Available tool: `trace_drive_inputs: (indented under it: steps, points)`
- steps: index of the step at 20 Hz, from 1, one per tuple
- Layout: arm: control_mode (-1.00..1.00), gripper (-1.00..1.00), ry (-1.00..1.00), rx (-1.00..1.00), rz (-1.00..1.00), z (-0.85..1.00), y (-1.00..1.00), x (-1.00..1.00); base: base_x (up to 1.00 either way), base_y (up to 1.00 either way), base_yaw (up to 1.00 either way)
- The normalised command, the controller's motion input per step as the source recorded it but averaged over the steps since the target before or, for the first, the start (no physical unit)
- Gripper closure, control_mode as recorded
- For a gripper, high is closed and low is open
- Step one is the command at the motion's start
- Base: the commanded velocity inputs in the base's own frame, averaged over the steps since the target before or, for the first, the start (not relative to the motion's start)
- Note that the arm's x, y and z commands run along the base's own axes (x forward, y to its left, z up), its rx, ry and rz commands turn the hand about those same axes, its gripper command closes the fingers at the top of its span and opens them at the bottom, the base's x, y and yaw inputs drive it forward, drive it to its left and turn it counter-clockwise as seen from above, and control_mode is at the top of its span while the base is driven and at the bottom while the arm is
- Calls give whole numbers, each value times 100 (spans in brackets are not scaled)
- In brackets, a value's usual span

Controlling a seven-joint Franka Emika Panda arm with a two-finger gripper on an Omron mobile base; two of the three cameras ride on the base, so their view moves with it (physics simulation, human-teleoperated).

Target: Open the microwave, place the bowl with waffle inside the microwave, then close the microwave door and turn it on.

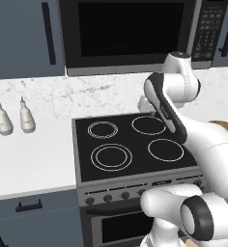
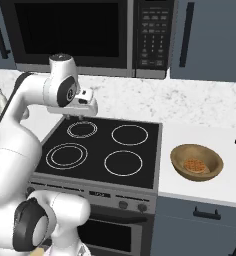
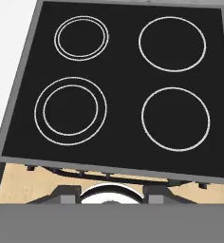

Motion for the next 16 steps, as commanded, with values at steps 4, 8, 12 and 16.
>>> trace_drive_inputs:
  steps: [4,8,12,16]
  points:
    - [-100,-100,-8,0,-2,-7,-44,-10,0,0,0]
    - [-100,-100,-53,0,-7,19,-86,-44,0,0,0]
    - [-100,-100,-62,8,-2,73,-80,-39,0,0,0]
    - [-100,-100,-73,0,0,94,-62,-28,0,0,0]
